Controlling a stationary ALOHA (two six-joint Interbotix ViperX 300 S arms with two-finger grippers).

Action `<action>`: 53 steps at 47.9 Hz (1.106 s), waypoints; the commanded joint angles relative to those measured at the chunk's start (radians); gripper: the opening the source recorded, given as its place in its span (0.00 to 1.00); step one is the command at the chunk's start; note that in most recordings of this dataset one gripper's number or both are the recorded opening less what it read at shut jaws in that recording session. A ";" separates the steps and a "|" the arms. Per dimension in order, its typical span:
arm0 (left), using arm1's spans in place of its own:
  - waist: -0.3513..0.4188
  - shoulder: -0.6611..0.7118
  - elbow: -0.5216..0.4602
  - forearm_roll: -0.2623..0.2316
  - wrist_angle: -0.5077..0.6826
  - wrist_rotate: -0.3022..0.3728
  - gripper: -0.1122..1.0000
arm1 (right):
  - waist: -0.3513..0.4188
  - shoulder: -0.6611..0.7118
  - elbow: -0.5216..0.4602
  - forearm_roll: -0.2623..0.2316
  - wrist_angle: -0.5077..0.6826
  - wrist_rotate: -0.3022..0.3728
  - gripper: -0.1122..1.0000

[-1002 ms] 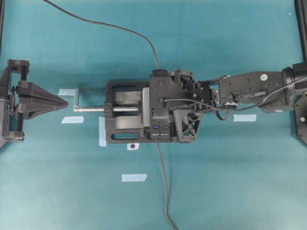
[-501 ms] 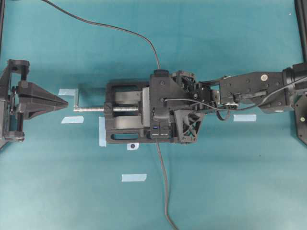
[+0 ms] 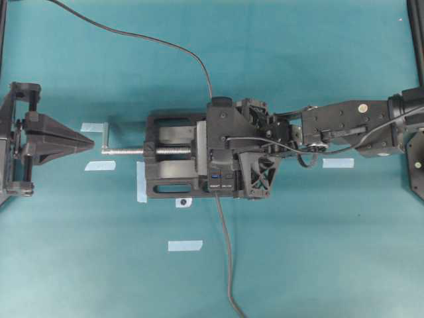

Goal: Insert the USB into the second port from the front of the fixed hub.
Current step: 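Lower the plug with the right gripper into the second port, then press the plug down into the port with the right gripper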

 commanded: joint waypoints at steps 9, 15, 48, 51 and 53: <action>0.002 0.003 -0.011 0.000 -0.011 -0.005 0.10 | -0.003 -0.009 -0.008 0.002 -0.006 0.009 0.17; 0.002 0.002 -0.011 0.002 -0.009 -0.005 0.10 | -0.005 -0.009 -0.005 0.000 -0.026 0.009 0.17; 0.002 0.003 -0.009 0.002 -0.009 -0.005 0.10 | -0.008 -0.009 0.034 0.000 -0.069 0.052 0.17; 0.002 0.003 -0.009 0.002 -0.011 -0.005 0.10 | -0.008 -0.009 0.034 0.002 -0.069 0.052 0.17; 0.002 0.003 -0.009 0.002 -0.011 -0.005 0.10 | -0.006 -0.009 0.034 0.002 -0.071 0.052 0.17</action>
